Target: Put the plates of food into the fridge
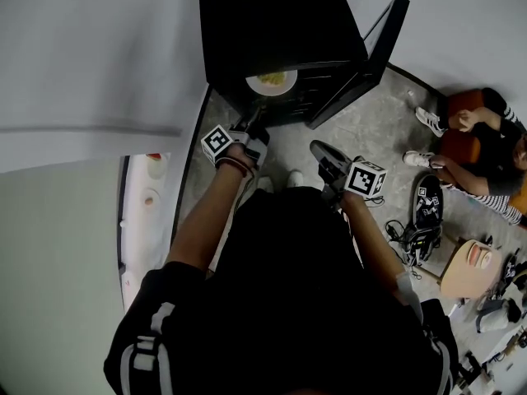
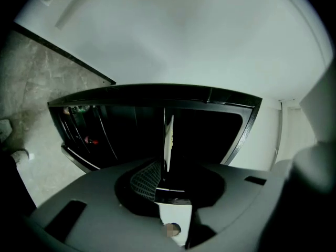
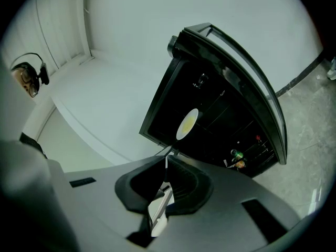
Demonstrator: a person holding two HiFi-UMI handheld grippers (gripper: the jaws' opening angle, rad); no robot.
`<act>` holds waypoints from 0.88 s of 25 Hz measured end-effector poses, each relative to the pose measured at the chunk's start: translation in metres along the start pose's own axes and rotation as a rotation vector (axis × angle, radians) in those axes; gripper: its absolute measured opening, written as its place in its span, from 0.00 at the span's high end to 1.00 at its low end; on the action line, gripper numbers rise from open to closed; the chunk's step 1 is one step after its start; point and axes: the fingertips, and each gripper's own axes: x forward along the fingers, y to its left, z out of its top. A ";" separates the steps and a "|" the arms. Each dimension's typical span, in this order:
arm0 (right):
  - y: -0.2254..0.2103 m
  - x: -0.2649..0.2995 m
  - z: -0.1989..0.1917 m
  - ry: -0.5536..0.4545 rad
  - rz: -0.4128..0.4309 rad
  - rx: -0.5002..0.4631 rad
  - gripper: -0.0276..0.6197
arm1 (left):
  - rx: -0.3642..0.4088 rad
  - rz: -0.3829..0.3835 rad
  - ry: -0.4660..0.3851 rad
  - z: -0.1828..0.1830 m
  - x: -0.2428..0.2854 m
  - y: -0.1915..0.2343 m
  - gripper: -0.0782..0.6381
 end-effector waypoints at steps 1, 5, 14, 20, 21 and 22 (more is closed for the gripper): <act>0.001 0.001 -0.001 0.001 0.004 0.005 0.92 | 0.021 0.002 0.006 -0.003 -0.006 -0.002 0.74; 0.001 0.002 -0.006 0.012 0.014 0.013 0.92 | 0.048 -0.033 0.036 -0.015 -0.023 -0.014 0.77; 0.006 0.000 -0.017 0.021 0.022 0.009 0.92 | 0.091 -0.038 0.066 -0.030 -0.056 -0.012 0.80; 0.007 -0.006 -0.021 0.013 0.004 -0.048 0.92 | 0.123 -0.086 0.126 -0.054 -0.067 -0.020 0.82; 0.006 -0.007 -0.020 0.009 -0.001 -0.055 0.92 | 0.137 -0.092 0.141 -0.059 -0.067 -0.022 0.82; 0.006 -0.007 -0.021 0.011 -0.001 -0.053 0.92 | 0.148 -0.098 0.156 -0.064 -0.068 -0.024 0.82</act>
